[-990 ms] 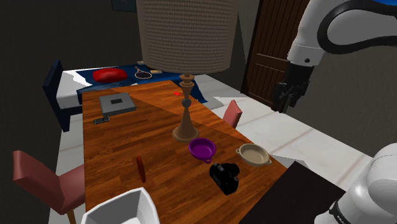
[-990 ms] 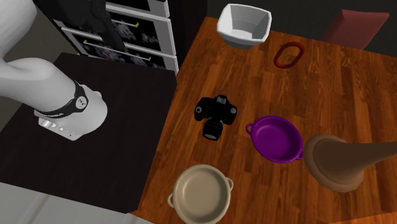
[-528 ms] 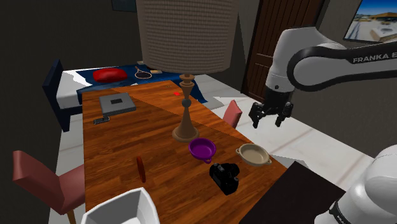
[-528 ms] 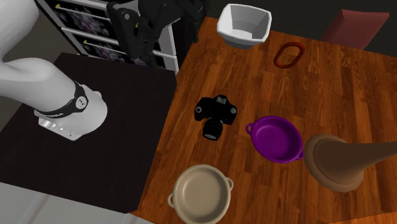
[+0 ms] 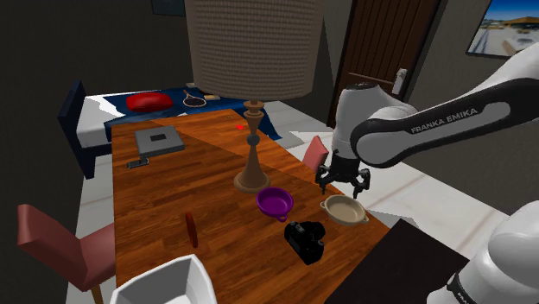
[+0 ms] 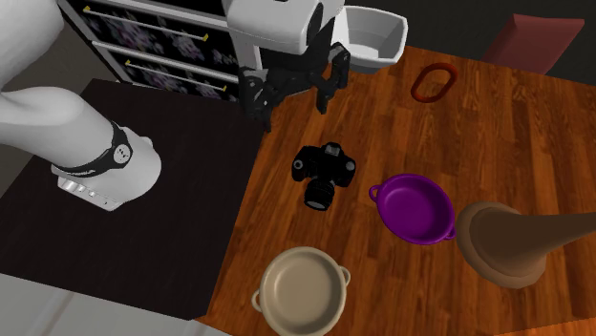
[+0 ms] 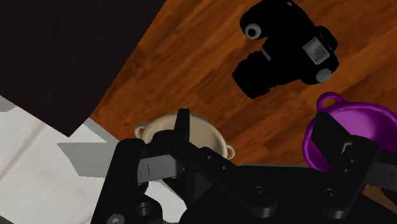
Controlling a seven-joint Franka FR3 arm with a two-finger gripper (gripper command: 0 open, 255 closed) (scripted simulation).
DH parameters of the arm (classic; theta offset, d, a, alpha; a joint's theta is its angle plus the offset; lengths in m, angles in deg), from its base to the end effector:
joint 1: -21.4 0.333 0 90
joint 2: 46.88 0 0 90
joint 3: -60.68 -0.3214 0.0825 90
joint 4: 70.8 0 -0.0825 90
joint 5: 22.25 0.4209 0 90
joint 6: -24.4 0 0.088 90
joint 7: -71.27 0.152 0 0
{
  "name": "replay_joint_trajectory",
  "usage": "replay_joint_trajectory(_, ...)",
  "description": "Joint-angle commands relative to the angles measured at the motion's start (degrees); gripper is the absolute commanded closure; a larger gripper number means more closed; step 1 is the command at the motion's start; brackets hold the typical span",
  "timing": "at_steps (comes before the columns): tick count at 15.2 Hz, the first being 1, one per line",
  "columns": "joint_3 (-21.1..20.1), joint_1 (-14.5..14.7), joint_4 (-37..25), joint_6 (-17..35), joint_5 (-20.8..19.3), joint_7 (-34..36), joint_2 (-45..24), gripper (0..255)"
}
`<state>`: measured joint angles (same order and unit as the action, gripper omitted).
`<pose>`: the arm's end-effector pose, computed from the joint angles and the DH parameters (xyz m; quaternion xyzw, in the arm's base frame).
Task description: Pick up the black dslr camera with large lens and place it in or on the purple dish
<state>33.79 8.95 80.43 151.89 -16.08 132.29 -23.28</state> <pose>0.4074 0.0913 0.2994 0.8952 -0.4426 0.0147 0.0501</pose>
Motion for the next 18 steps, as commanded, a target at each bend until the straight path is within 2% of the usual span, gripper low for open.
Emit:
replay_joint_trajectory(1,-3.2,-2.5,-1.0,3.5,-1.8,8.0,-5.1,0)
replay_joint_trajectory(4,-7.3,-6.5,-2.9,8.2,-7.3,20.7,-13.7,0)
replay_joint_trajectory(6,-9.1,-8.9,-4.7,10.6,-12.9,30.2,-20.0,0)
replay_joint_trajectory(8,-9.2,-10.0,-7.0,12.3,-19.5,40.3,-26.5,0)
replay_joint_trajectory(10,-7.6,-9.6,-9.7,13.2,-25.9,49.8,-32.9,0)
replay_joint_trajectory(13,-3.0,-6.6,-14.0,14.1,-32.7,61.8,-41.3,0)
replay_joint_trajectory(18,-0.6,-5.2,-14.1,16.4,-35.9,64.1,-44.2,0)
